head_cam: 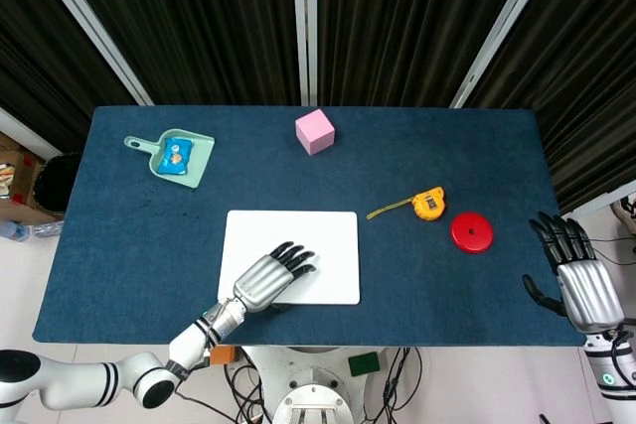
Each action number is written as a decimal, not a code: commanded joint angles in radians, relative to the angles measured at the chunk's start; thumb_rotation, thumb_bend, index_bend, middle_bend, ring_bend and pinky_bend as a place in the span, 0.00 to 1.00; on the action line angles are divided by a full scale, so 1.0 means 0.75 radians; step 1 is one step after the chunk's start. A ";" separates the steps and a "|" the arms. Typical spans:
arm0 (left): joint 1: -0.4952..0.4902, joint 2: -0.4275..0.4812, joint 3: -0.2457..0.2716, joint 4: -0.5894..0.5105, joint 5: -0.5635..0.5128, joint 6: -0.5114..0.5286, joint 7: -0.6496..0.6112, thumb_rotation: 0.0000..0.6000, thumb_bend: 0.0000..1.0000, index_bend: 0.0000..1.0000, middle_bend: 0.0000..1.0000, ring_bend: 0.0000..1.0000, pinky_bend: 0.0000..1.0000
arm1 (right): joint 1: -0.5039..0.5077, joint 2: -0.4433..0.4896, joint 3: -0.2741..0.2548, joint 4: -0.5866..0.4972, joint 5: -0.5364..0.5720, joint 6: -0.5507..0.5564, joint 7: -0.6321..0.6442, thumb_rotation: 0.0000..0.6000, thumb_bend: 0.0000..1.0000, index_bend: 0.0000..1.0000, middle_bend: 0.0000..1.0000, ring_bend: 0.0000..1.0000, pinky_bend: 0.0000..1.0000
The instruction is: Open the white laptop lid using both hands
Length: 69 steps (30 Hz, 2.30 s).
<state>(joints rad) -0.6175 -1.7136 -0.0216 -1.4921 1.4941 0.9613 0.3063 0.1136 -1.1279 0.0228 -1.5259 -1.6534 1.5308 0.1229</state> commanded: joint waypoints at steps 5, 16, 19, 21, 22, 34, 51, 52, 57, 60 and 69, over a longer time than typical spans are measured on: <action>0.056 -0.127 0.038 0.239 0.152 0.223 -0.153 1.00 0.37 0.20 0.11 0.05 0.08 | 0.023 -0.007 -0.011 -0.013 -0.017 -0.038 -0.011 1.00 0.32 0.00 0.00 0.00 0.00; 0.106 -0.406 0.018 0.839 0.347 0.685 -0.483 1.00 0.50 0.21 0.15 0.05 0.11 | 0.144 -0.062 -0.134 0.011 -0.226 -0.200 0.085 1.00 0.54 0.00 0.10 0.00 0.03; 0.096 -0.460 -0.021 0.940 0.339 0.752 -0.544 1.00 0.51 0.21 0.15 0.05 0.11 | 0.172 -0.088 -0.168 0.037 -0.279 -0.227 0.102 1.00 0.61 0.00 0.12 0.00 0.07; 0.085 -0.477 -0.044 0.972 0.328 0.770 -0.570 1.00 0.51 0.21 0.15 0.05 0.11 | 0.189 -0.107 -0.185 0.050 -0.316 -0.233 0.112 1.00 0.63 0.00 0.13 0.00 0.07; 0.079 -0.482 -0.055 0.983 0.321 0.776 -0.582 1.00 0.51 0.21 0.15 0.05 0.11 | 0.199 -0.119 -0.194 0.059 -0.338 -0.234 0.119 1.00 0.63 0.00 0.13 0.00 0.07; 0.032 -0.473 -0.095 0.995 0.281 0.784 -0.631 1.00 0.51 0.21 0.15 0.05 0.10 | 0.417 -0.256 -0.202 0.000 -0.382 -0.556 0.011 1.00 0.54 0.00 0.01 0.00 0.00; -0.003 -0.464 -0.092 0.988 0.256 0.763 -0.615 1.00 0.51 0.21 0.15 0.05 0.09 | 0.658 -0.510 -0.038 0.069 -0.195 -0.790 -0.029 1.00 0.53 0.00 0.00 0.00 0.00; -0.005 -0.465 -0.093 0.990 0.254 0.762 -0.614 1.00 0.51 0.21 0.15 0.05 0.09 | 0.678 -0.529 -0.026 0.083 -0.173 -0.815 -0.019 1.00 0.53 0.00 0.00 0.00 0.00; -0.021 -0.468 -0.102 1.005 0.243 0.747 -0.612 1.00 0.51 0.21 0.15 0.05 0.09 | 0.757 -0.602 0.019 0.136 -0.069 -0.926 0.028 1.00 0.52 0.00 0.00 0.00 0.00; -0.034 -0.469 -0.112 1.015 0.232 0.734 -0.613 1.00 0.51 0.21 0.15 0.05 0.09 | 0.800 -0.630 0.036 0.147 0.006 -1.013 0.060 1.00 0.52 0.00 0.00 0.00 0.00; -0.096 -0.454 -0.150 1.041 0.202 0.680 -0.607 1.00 0.51 0.21 0.15 0.05 0.09 | 0.884 -0.652 0.042 0.170 0.131 -1.154 0.117 1.00 0.53 0.00 0.00 0.00 0.00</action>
<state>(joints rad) -0.6851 -2.0559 -0.1304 -0.7139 1.6484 1.4764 -0.1500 0.7728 -1.6131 0.0548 -1.4024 -1.5597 0.6694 0.2072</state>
